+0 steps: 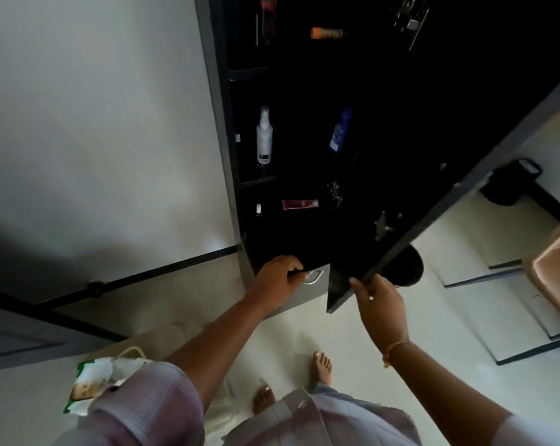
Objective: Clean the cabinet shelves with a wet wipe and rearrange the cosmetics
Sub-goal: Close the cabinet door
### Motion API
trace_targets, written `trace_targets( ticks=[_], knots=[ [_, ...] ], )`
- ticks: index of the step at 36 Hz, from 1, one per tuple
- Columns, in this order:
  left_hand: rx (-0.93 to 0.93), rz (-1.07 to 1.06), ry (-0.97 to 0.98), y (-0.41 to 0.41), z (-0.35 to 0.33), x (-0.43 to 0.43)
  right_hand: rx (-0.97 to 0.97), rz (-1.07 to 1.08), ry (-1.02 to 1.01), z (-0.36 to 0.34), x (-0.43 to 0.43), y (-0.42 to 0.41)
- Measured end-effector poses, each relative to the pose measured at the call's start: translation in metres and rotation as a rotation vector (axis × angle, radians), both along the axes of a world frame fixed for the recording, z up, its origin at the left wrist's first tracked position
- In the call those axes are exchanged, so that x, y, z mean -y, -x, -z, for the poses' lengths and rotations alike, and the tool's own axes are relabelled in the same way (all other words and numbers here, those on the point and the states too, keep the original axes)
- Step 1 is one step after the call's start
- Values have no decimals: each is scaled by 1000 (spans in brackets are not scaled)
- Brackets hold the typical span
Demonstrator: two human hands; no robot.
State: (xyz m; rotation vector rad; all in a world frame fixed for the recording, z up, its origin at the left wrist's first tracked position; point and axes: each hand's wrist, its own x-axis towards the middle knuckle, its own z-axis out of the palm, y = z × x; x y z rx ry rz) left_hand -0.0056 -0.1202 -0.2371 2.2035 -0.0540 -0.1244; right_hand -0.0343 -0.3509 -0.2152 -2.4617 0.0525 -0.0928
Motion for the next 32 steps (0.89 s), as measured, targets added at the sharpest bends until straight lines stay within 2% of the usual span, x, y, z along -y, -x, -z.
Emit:
trace_targets(
  ticks=[6,13,17,20,23,28,32],
  knots=[
    [-73,-42,196,-1,-22,3,-83,-199,21,-9,-68,-29],
    [13,-366,-49,-26,-38,-18,-83,-345,51,-12,-123,-72],
    [87,-493,-35,-38,-40,-32,-179,-368,16,-11,-137,-91],
    [42,-641,11,-48,-40,-42,-225,-418,-4,-9,-145,-104],
    [-18,-673,-39,-60,-37,-48,-261,-472,-40,-10,-152,-116],
    [-150,-753,225,-82,-36,-56,-357,-546,-90,-14,-162,-137],
    [-192,-875,308,-101,-35,-65,-407,-538,-203,-20,-175,-154]
  ],
)
